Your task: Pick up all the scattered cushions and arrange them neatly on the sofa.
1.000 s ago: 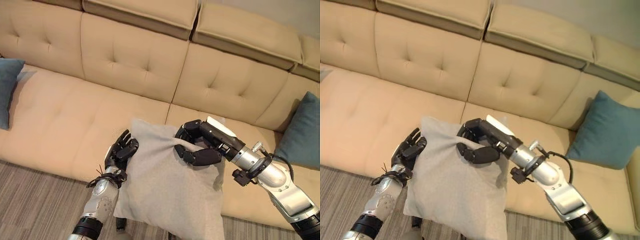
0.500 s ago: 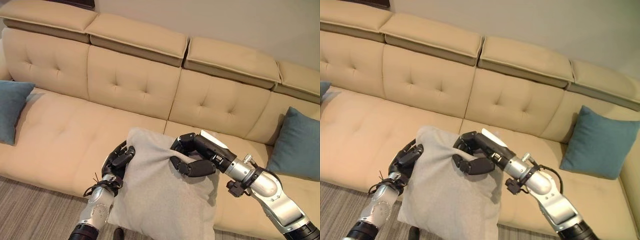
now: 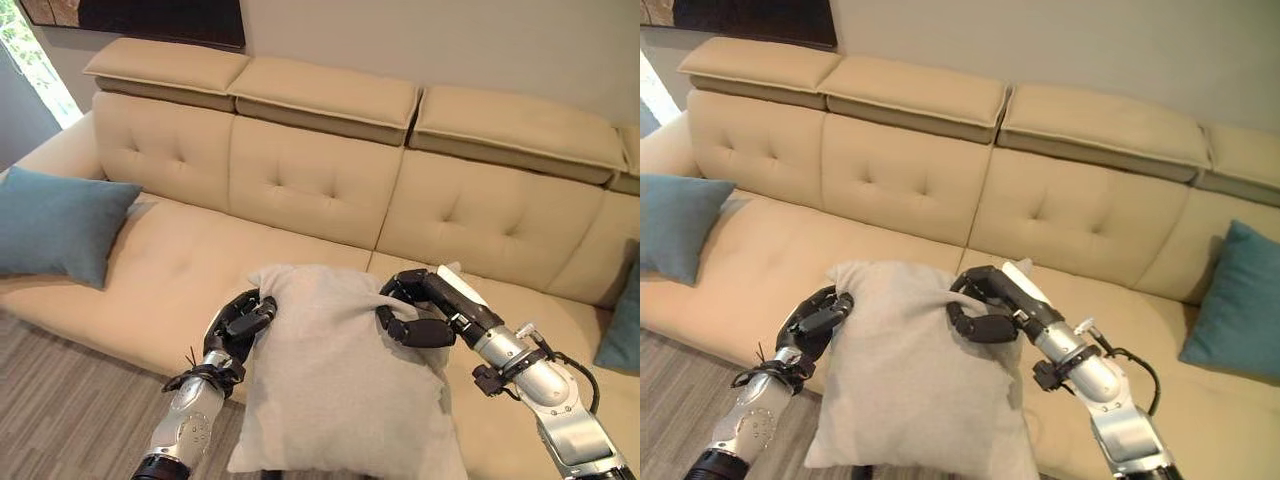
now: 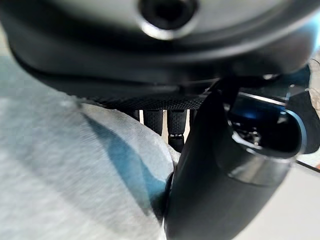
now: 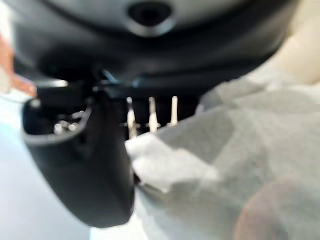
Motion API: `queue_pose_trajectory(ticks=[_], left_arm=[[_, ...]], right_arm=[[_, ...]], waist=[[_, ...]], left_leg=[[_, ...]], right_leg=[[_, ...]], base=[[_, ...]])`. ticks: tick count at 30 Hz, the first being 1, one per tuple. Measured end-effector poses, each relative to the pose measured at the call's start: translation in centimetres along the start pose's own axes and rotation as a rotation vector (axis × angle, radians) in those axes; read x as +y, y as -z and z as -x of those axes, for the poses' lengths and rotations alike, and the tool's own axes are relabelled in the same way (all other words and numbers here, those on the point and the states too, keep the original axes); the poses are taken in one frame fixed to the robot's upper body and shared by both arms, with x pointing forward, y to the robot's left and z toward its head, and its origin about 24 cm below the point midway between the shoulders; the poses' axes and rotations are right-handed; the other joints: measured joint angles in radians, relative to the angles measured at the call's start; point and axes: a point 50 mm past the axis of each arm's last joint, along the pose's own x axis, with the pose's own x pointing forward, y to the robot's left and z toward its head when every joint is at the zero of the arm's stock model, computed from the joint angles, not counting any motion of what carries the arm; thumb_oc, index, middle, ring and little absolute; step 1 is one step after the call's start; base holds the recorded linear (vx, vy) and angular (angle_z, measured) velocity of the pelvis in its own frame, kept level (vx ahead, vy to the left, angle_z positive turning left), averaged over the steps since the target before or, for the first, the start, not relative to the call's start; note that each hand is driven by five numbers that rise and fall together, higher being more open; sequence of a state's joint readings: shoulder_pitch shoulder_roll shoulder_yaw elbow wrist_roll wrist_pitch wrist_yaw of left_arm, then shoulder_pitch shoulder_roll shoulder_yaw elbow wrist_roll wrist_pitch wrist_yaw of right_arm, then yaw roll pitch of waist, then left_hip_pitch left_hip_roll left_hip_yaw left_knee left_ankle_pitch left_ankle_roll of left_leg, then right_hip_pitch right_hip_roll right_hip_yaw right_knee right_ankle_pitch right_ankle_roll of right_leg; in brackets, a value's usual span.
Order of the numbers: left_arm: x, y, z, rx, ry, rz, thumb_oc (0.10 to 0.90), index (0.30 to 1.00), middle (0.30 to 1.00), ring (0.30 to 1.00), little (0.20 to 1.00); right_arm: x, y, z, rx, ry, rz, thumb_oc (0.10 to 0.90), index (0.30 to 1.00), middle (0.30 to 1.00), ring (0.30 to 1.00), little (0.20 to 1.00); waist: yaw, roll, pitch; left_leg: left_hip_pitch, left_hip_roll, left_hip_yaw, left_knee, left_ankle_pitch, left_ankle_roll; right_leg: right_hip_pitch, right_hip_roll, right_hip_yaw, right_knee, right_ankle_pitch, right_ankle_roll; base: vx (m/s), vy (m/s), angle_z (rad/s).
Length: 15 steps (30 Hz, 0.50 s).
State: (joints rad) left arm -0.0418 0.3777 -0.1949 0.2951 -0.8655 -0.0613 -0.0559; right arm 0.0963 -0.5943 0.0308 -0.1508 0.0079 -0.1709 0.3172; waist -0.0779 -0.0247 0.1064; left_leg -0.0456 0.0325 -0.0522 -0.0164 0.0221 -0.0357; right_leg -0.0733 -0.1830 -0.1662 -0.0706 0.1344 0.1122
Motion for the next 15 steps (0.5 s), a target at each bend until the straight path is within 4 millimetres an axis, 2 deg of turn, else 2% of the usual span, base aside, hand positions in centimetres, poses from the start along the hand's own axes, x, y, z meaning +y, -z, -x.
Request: queue_pose_trajectory(ticks=[1,3,5,7,8,9,10,12,13,15], left_arm=[[-0.1,0.0,0.0,-0.002,0.004,-0.008,0.400,0.300,0.300,0.300,0.300],[-0.2,-0.3,-0.1,-0.005,0.011,-0.048,0.400,0.300,0.300,0.300,0.300],[-0.1,-0.4,-0.1,-0.007,0.013,-0.060,0.400,0.300,0.300,0.300,0.300],[0.1,-0.4,-0.1,0.001,0.009,-0.090,0.400,0.300,0.300,0.300,0.300],[-0.1,-0.3,-0.1,-0.003,0.012,-0.090,0.400,0.300,0.300,0.300,0.300],[0.1,-0.5,-0.1,-0.004,0.009,-0.102,0.400,0.300,0.300,0.300,0.300],[0.2,-0.8,-0.1,-0.009,0.011,-0.114,0.400,0.300,0.300,0.300,0.300],[0.2,-1.3,0.0,-0.019,0.019,-0.144,0.400,0.300,0.300,0.300,0.300],[0.2,-1.5,0.0,-0.018,0.024,-0.169,0.400,0.300,0.300,0.300,0.300],[0.0,-1.2,-0.1,-0.005,0.030,-0.183,0.400,0.300,0.300,0.300,0.300]], right_arm=[[0.1,0.3,0.1,0.015,0.005,-0.003,0.400,0.300,0.300,0.300,0.300],[0.5,0.9,0.4,0.046,0.001,-0.004,0.400,0.300,0.300,0.300,0.300],[0.6,0.9,0.4,0.048,0.006,-0.009,0.400,0.300,0.300,0.300,0.300],[0.7,0.9,0.4,0.049,0.001,-0.010,0.400,0.300,0.300,0.300,0.300],[0.6,0.8,0.2,0.040,0.000,-0.002,0.400,0.300,0.300,0.300,0.300],[0.7,0.7,0.2,0.036,0.003,-0.003,0.400,0.300,0.300,0.300,0.300],[0.7,0.6,0.2,0.032,0.001,0.003,0.400,0.300,0.300,0.300,0.300],[0.8,0.6,0.1,0.033,-0.003,0.022,0.400,0.300,0.300,0.300,0.300],[1.0,0.7,0.2,0.041,-0.005,0.031,0.400,0.300,0.300,0.300,0.300],[1.0,1.3,0.1,0.069,-0.009,0.038,0.400,0.300,0.300,0.300,0.300]], waist=[[-0.010,0.008,0.008],[-0.026,0.009,0.030],[-0.023,0.022,0.073],[-0.030,0.021,0.087],[-0.030,0.019,0.098],[-0.030,0.022,0.100],[-0.033,0.019,0.099],[-0.021,0.000,0.094],[-0.023,-0.006,0.091],[-0.024,0.015,0.095]], left_leg=[[-0.014,-0.001,-0.002,0.017,-0.009,0.010],[-0.002,-0.042,-0.005,0.045,-0.029,0.036],[-0.001,-0.034,0.015,0.091,-0.062,0.053],[0.019,-0.044,0.013,0.098,-0.073,0.066],[0.045,-0.046,0.002,0.088,-0.075,0.085],[0.054,-0.039,0.002,0.079,-0.061,0.073],[0.055,-0.036,-0.004,0.072,-0.058,0.071],[0.058,-0.044,-0.002,0.062,-0.059,0.069],[0.053,-0.055,-0.008,0.069,-0.066,0.060],[0.055,-0.041,-0.008,0.075,-0.074,0.044]], right_leg=[[-0.007,-0.013,-0.008,0.035,-0.008,0.006],[-0.021,-0.046,-0.021,0.113,-0.027,0.017],[-0.048,-0.058,-0.030,0.210,-0.022,0.008],[-0.056,-0.078,-0.043,0.275,-0.018,0.001],[-0.104,-0.076,-0.043,0.377,-0.064,0.003],[-0.117,-0.059,-0.045,0.401,-0.101,-0.006],[-0.119,-0.036,-0.053,0.395,-0.127,-0.019],[-0.115,-0.001,-0.092,0.330,-0.127,-0.026],[-0.087,0.010,-0.096,0.281,-0.119,-0.041],[-0.062,0.028,-0.093,0.247,-0.121,-0.050]], base=[[0.03,0.265,0.25],[0.05,0.271,0.14],[0.08,0.089,-0.15],[0.15,0.070,-0.04],[0.09,-0.004,-0.02],[0.11,-0.038,0.05],[0.15,-0.086,0.15],[0.20,-0.134,0.10],[0.20,-0.178,0.14],[0.24,-0.244,0.12]])
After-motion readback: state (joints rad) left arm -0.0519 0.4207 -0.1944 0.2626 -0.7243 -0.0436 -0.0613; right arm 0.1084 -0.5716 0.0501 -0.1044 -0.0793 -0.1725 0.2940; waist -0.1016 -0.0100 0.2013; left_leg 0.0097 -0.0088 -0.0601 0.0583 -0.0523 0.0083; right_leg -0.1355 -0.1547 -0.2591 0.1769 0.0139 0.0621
